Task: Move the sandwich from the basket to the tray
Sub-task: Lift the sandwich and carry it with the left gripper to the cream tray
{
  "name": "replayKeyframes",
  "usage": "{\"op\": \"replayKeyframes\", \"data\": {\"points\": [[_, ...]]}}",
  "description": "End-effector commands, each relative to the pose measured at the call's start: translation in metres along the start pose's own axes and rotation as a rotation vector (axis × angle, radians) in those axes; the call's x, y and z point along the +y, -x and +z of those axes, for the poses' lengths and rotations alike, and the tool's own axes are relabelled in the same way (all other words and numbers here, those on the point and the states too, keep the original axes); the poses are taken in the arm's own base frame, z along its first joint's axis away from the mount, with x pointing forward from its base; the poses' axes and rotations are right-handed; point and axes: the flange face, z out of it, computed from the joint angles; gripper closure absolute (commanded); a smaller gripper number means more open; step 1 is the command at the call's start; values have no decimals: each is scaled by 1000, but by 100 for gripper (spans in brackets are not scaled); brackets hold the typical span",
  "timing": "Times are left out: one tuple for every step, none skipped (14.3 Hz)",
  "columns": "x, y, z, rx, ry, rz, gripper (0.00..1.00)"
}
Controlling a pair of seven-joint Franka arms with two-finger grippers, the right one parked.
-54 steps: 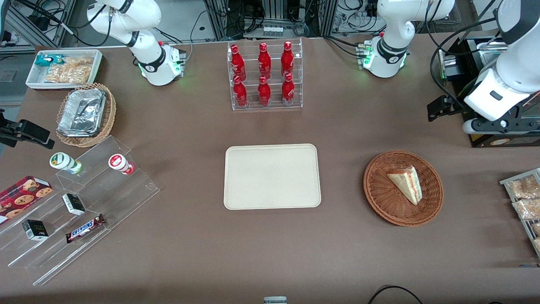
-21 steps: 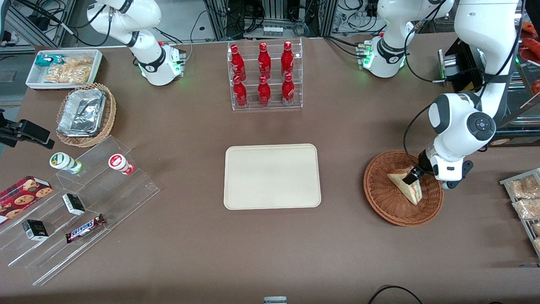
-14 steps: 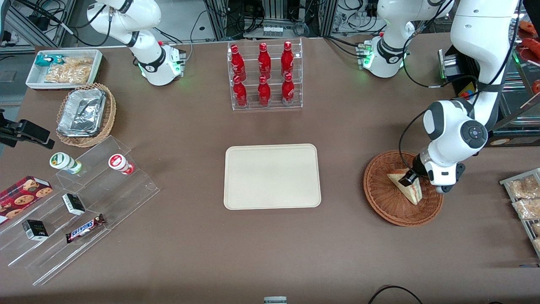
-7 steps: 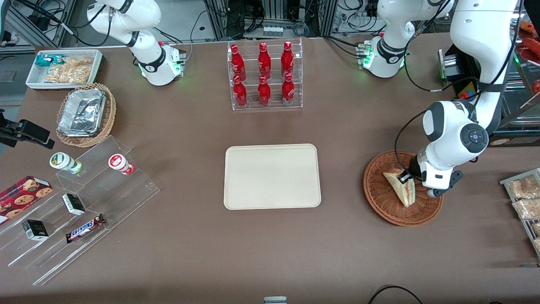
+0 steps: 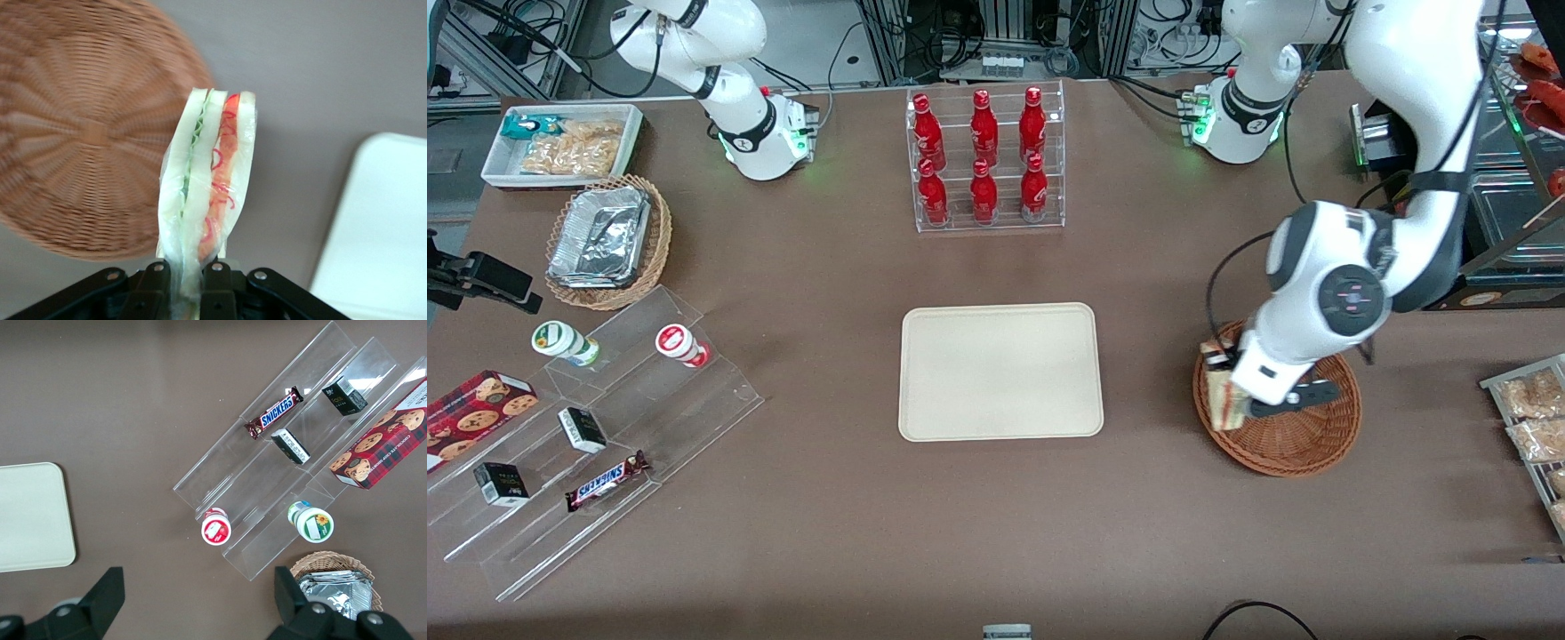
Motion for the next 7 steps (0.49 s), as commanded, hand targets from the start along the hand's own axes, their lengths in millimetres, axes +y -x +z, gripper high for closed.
{"op": "replayKeyframes", "data": {"points": [[72, 12, 18, -9, -25, 53, 98], [94, 17, 22, -8, -22, 39, 98], [121, 25, 28, -6, -18, 21, 99], [148, 35, 33, -4, -14, 11, 99], [174, 43, 38, 0, -6, 3, 99], [195, 47, 41, 6, 6, -15, 100], [216, 56, 47, 9, 12, -27, 100]]}}
